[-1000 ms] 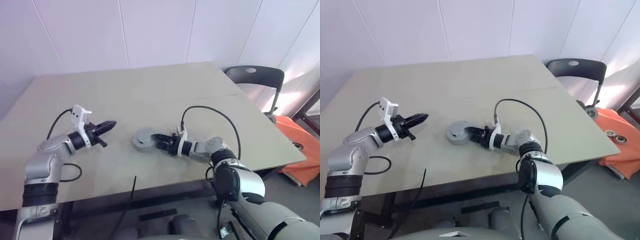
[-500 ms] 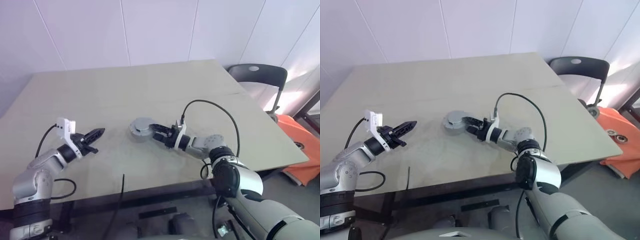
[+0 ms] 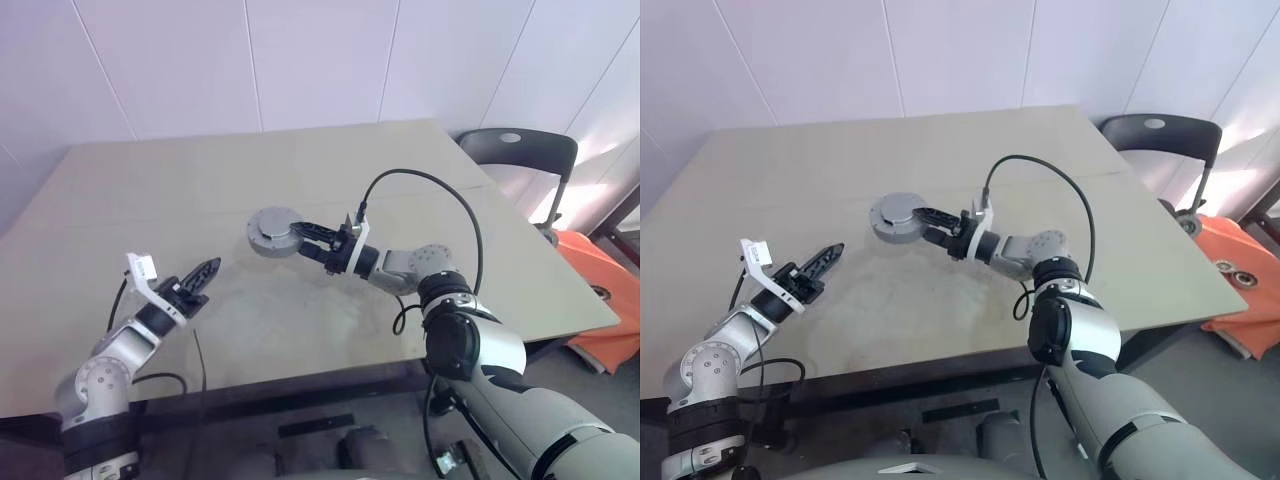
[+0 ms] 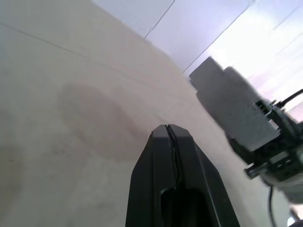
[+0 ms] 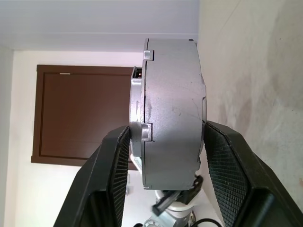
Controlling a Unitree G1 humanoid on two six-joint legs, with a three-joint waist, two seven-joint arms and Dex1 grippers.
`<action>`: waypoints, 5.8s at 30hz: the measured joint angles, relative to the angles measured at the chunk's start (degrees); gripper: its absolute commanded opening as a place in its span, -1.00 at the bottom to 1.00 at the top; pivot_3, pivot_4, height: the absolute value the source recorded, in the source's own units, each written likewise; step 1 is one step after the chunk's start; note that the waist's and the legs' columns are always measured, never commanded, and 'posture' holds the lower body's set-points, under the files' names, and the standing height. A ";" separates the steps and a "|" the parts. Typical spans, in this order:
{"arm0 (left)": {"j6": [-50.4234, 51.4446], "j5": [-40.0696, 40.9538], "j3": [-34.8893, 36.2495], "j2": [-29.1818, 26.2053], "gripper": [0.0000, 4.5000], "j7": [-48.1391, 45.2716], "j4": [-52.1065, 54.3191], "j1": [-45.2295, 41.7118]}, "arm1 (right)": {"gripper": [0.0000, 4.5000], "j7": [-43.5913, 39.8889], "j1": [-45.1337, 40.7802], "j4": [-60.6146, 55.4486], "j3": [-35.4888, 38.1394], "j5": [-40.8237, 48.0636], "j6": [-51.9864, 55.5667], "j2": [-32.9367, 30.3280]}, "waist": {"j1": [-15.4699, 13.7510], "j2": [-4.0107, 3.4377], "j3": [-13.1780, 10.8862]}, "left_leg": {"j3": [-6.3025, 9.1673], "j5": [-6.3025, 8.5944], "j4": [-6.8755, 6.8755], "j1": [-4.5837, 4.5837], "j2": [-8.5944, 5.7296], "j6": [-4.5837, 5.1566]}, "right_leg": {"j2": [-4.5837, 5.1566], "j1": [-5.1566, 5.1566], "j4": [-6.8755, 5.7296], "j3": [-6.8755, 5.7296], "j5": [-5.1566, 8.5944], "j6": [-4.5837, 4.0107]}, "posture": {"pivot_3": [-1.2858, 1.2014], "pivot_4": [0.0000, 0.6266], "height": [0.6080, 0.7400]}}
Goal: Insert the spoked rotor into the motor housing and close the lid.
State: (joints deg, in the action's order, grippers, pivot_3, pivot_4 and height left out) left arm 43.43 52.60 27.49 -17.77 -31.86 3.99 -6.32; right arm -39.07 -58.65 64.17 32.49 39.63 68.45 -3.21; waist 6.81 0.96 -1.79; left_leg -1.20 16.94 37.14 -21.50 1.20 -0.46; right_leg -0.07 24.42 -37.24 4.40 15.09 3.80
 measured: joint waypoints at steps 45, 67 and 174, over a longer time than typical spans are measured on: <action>3.81 16.07 -3.54 10.27 0.59 10.59 -13.78 -12.11 | -0.07 0.54 -0.67 0.04 -3.12 -0.69 -1.56 -1.82 | -0.09 0.02 0.02 | 0.00 -0.02 0.28 0.00 -0.25 -0.01 | -0.12 -0.09 -0.10 0.06 -0.05 0.09 | 0.03 -1.00 1.00; 4.08 16.15 -1.85 13.42 0.59 10.89 -19.45 -16.66 | -0.07 0.51 -0.88 0.06 -3.22 -1.14 -2.45 -2.07 | -1.25 0.04 0.03 | -0.01 -0.02 0.30 -0.01 -0.26 -0.02 | -0.12 -0.09 -0.10 0.07 -0.06 0.11 | 0.03 -1.00 1.00; -19.94 -8.44 11.95 -21.02 0.01 -1.49 -69.97 -28.23 | 0.65 -0.79 -0.39 2.42 -7.56 -6.77 -8.87 -2.16 | -1.11 0.31 0.17 | 0.05 0.00 0.81 -0.34 -0.47 -0.07 | 0.87 0.19 -0.52 -0.57 -0.17 0.24 | 0.03 -1.00 1.00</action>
State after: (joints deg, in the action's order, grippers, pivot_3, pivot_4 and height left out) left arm 23.49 44.16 39.44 -38.79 -33.35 -65.98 -34.54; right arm -39.86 -59.05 66.59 24.94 32.86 59.58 -5.37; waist 5.70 1.27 -1.62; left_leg -1.15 16.94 37.95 -21.84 0.73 -0.53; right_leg 0.80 24.62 -37.75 3.83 14.93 4.04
